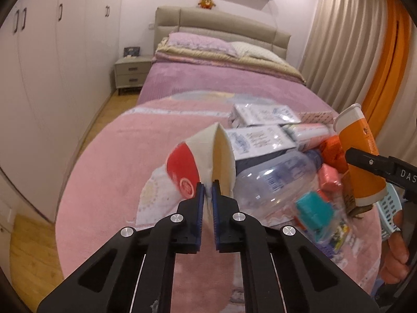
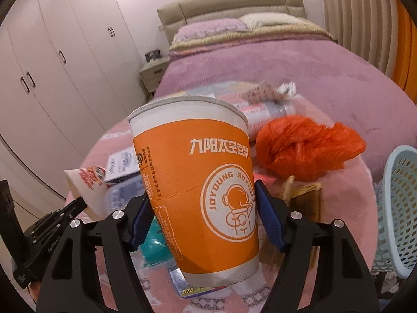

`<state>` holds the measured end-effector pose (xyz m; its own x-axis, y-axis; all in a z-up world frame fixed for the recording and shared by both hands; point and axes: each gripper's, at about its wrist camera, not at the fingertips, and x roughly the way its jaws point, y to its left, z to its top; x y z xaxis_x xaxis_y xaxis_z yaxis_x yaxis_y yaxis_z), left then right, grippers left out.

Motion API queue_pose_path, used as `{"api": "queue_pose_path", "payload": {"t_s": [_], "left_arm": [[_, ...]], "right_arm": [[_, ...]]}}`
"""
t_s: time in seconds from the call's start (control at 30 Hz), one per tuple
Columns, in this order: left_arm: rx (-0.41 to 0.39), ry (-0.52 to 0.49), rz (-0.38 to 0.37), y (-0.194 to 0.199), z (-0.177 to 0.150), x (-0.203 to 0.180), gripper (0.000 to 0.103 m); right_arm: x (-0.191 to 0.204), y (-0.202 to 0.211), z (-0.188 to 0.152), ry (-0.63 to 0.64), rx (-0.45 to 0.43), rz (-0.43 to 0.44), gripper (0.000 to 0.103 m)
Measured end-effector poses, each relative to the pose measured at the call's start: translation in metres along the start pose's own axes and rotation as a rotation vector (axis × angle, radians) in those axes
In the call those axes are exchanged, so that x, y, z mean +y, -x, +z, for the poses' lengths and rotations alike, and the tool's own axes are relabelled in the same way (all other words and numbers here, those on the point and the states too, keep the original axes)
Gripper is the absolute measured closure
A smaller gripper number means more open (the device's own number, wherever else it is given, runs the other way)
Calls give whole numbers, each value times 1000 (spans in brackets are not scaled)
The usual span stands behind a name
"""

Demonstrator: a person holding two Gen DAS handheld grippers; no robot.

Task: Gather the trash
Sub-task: 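Grasp the red-and-white cup with the left gripper while the right grasps the orange cup, then carry both cups over the blue basket and open both grippers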

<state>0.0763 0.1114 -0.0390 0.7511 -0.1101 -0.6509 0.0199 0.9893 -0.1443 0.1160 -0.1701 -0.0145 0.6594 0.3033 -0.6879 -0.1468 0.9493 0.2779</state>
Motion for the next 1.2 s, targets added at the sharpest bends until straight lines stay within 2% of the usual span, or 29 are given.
{"api": "queue_pose_path", "payload": {"t_s": [0.17,0.3,0.4,0.43,0.47,0.53,0.6,0.7,0.77,0.83,0.93,1.0,1.07,1.2], "left_arm": [[-81,-41,-46,26,10,-20,100],[-116,-81,-90,40,19,-41,100],[-125,-116,-66,44,22,-52,98],[-124,-101,-53,45,23,-48,92],[-111,-59,-47,45,24,-38,69],[-108,15,-27,45,22,-18,36],[-92,51,2,44,16,0,36],[-38,88,-14,39,7,10,36],[-17,69,-25,35,1,3,28],[16,16,-15,24,-6,-16,25],[102,-70,64,-2,-18,-41,25],[142,-88,103,-15,-25,-47,25],[157,-88,122,-21,-27,-45,26],[155,-99,219,-36,-24,-43,29]], "right_arm": [[-14,41,4,-33,-91,15,35],[-35,72,8,-73,-156,3,35],[-57,94,7,-106,-196,-23,35],[-67,102,6,-122,-206,-31,35],[-73,105,6,-132,-208,-33,35],[-86,112,3,-158,-215,-44,35],[-93,113,1,-172,-217,-49,35],[-98,111,-4,-194,-205,-45,35],[-98,110,-6,-201,-197,-37,35],[-95,107,-9,-196,-189,-38,35],[-92,103,-10,-184,-174,-35,35],[-92,101,-14,-180,-170,-35,35],[-92,99,-14,-178,-166,-39,34],[-94,93,-15,-184,-152,-37,34]]}}
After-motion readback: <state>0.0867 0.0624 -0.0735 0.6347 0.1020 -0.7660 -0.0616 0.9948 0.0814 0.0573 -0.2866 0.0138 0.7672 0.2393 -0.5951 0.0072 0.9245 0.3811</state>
